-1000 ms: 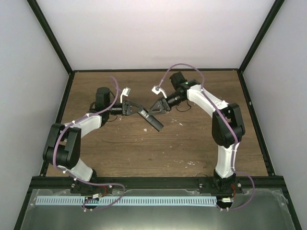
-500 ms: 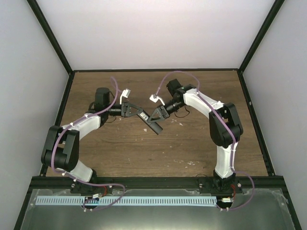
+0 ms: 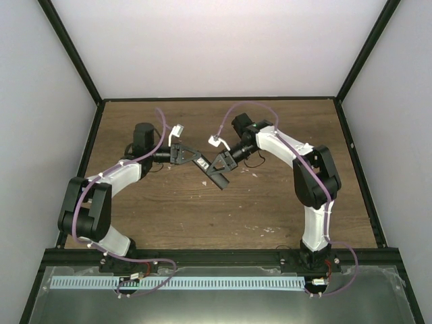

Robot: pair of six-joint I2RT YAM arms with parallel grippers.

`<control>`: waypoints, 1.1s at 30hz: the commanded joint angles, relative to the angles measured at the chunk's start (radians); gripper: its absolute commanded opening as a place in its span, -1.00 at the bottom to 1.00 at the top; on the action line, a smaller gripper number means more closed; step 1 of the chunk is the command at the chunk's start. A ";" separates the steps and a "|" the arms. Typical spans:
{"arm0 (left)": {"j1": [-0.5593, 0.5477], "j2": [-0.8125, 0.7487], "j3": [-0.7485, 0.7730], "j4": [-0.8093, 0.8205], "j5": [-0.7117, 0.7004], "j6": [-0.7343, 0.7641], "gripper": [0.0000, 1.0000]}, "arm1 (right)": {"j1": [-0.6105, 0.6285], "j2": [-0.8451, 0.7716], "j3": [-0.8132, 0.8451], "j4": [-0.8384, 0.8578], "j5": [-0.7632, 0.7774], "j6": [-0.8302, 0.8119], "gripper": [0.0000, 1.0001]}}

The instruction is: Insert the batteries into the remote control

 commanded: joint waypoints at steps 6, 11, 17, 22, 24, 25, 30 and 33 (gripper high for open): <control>-0.003 -0.024 0.000 0.069 0.034 -0.030 -0.86 | 0.015 0.010 0.032 -0.024 -0.031 -0.027 -0.84; -0.004 -0.030 -0.009 0.069 0.027 -0.031 -0.61 | 0.015 0.008 0.040 -0.025 -0.033 -0.030 -0.98; 0.002 -0.037 -0.014 0.069 0.006 -0.028 -0.02 | 0.015 0.001 0.030 -0.017 -0.008 -0.022 -0.99; 0.048 -0.064 -0.038 0.113 -0.049 -0.038 0.14 | 0.012 -0.031 -0.007 0.026 0.066 0.015 -0.99; 0.078 -0.085 -0.051 0.102 -0.088 -0.031 0.15 | 0.007 -0.043 -0.020 0.045 0.118 0.041 -0.99; 0.093 -0.099 -0.060 0.096 -0.119 -0.024 0.16 | 0.004 -0.047 -0.023 0.053 0.146 0.052 -0.99; 0.159 -0.225 -0.088 -0.086 -0.406 0.070 0.16 | -0.032 -0.072 -0.042 0.102 0.346 0.138 -0.99; 0.164 -0.300 -0.069 -0.244 -0.607 0.160 0.15 | -0.051 -0.091 -0.057 0.133 0.551 0.200 -0.99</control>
